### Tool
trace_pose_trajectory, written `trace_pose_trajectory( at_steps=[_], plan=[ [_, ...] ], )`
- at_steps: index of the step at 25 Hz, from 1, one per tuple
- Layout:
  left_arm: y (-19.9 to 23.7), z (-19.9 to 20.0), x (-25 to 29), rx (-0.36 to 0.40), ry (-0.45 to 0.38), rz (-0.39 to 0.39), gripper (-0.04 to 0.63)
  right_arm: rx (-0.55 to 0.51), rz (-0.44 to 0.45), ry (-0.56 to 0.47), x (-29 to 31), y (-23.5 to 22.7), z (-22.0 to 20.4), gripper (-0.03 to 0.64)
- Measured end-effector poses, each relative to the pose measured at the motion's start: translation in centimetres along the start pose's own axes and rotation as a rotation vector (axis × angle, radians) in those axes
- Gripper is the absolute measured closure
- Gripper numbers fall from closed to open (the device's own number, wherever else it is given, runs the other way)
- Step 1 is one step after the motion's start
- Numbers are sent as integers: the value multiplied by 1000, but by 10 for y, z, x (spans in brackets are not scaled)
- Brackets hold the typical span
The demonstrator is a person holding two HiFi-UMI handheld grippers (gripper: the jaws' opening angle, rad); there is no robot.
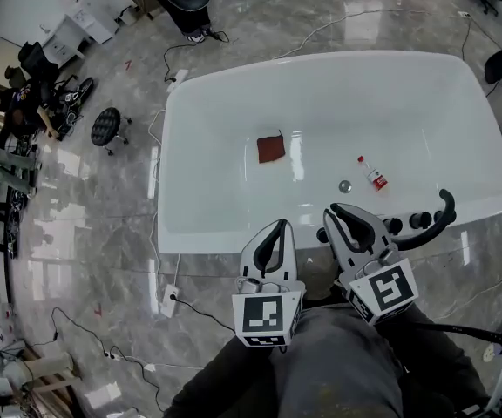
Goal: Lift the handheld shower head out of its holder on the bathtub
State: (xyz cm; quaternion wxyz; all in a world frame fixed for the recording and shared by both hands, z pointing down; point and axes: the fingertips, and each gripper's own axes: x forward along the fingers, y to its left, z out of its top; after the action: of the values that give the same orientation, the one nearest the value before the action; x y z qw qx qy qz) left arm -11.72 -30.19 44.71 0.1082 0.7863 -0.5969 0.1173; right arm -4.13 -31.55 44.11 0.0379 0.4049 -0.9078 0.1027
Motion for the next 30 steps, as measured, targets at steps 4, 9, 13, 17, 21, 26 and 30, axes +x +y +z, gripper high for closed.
trace_pose_trajectory(
  at_steps=[4, 9, 13, 17, 21, 26, 30],
  plan=[
    [6, -32, 3, 4, 13, -41, 592, -54, -55, 15, 1, 8, -28, 552],
    [5, -68, 17, 8, 25, -91, 592, -125, -101, 12, 5, 11, -69, 518],
    [9, -88, 22, 7, 46, -98, 592, -112, -140, 44, 7, 3, -97, 511],
    [12, -99, 22, 11, 62, -98, 592, -119, -163, 94, 11, -5, -121, 501],
    [14, -103, 22, 13, 74, -93, 592, -121, -152, 88, 16, -4, -127, 483],
    [16, -115, 22, 13, 91, -90, 592, -148, -165, 41, 14, -2, -125, 483],
    [13, -118, 24, 15, 109, -100, 592, -159, -158, 38, 13, 2, -124, 483]
  ],
)
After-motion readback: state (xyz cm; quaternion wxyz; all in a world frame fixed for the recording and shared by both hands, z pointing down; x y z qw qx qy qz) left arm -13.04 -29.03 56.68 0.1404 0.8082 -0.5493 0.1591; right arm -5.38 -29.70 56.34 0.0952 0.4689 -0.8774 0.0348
